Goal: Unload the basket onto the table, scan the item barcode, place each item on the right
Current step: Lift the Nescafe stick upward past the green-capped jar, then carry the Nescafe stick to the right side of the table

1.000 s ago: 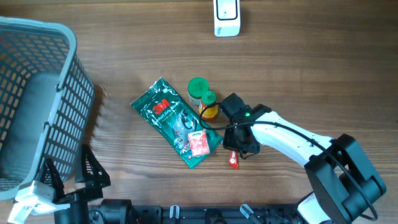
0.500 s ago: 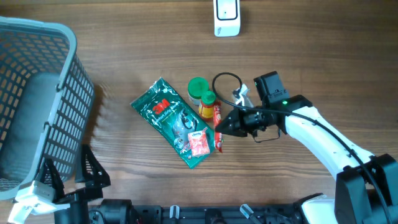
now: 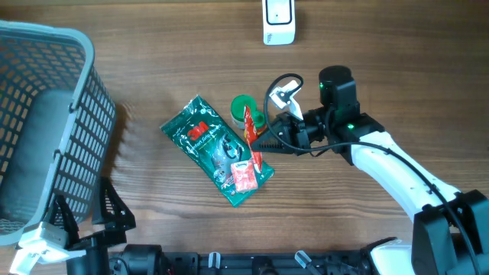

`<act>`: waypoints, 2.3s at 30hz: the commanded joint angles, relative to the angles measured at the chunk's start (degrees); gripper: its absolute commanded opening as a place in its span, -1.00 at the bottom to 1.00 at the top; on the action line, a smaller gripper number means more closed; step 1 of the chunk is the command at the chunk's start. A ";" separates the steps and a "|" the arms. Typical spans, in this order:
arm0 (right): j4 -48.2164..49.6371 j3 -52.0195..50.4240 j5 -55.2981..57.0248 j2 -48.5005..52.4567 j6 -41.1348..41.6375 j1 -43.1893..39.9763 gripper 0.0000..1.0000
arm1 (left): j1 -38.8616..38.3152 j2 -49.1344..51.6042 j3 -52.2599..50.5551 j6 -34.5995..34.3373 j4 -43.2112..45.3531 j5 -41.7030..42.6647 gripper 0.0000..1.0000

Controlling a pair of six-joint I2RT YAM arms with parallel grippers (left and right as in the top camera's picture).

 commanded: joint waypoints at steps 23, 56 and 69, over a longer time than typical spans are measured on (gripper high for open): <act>65.96 0.50 16.87 -1.44 -12.57 1.11 -0.91 | -0.28 -0.26 -0.04 -0.26 0.09 -0.52 1.00; 78.90 0.50 -1.44 -2.56 47.69 1.18 -0.91 | -0.28 -0.26 -0.04 -0.24 0.07 -0.52 1.00; 63.12 0.48 -2.47 -2.51 73.09 1.88 -0.91 | -0.31 -0.26 -0.04 -0.26 0.07 -0.52 1.00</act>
